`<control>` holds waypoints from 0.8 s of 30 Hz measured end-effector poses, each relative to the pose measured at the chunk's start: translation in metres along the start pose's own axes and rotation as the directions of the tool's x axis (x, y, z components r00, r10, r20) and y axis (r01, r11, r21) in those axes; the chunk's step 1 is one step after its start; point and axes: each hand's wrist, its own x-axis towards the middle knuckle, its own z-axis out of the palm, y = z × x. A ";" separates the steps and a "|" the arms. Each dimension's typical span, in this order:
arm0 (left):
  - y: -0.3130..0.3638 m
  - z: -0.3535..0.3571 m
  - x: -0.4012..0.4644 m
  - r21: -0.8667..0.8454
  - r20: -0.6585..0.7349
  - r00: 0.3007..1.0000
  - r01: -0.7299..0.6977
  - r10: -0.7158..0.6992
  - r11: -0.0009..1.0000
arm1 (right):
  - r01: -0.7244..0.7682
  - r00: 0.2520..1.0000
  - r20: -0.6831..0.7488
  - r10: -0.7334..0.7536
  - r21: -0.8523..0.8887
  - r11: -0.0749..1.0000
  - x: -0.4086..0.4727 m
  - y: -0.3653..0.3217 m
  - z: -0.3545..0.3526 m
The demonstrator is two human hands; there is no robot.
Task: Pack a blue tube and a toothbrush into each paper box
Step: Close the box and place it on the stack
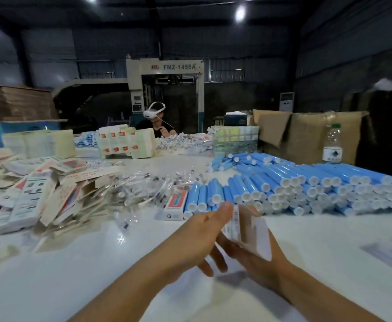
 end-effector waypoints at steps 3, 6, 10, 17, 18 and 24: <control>-0.015 0.008 0.009 0.411 -0.140 0.960 -0.168 0.243 0.896 | -0.311 0.948 0.211 0.237 0.471 0.825 -0.003 -0.004 0.003; -0.034 0.013 0.017 0.755 -0.151 0.887 -0.181 0.436 0.630 | -0.259 0.966 0.126 0.227 0.501 0.826 -0.001 -0.007 0.006; -0.052 0.012 0.030 0.637 -0.182 0.838 -0.298 0.514 0.711 | -0.252 0.965 0.177 0.194 0.419 0.872 -0.003 -0.009 0.007; -0.065 -0.004 0.036 0.805 -0.260 0.761 -0.168 0.594 0.569 | -0.208 0.974 0.130 0.184 0.201 0.957 0.003 -0.005 0.008; -0.066 -0.007 0.036 0.814 -0.274 0.792 -0.111 0.546 0.570 | -0.240 0.971 0.042 0.236 0.225 0.945 0.006 -0.002 0.003; -0.074 -0.015 0.038 0.938 -0.203 0.913 0.077 0.355 0.339 | -0.388 0.748 -0.501 0.435 0.202 0.899 0.032 0.022 -0.045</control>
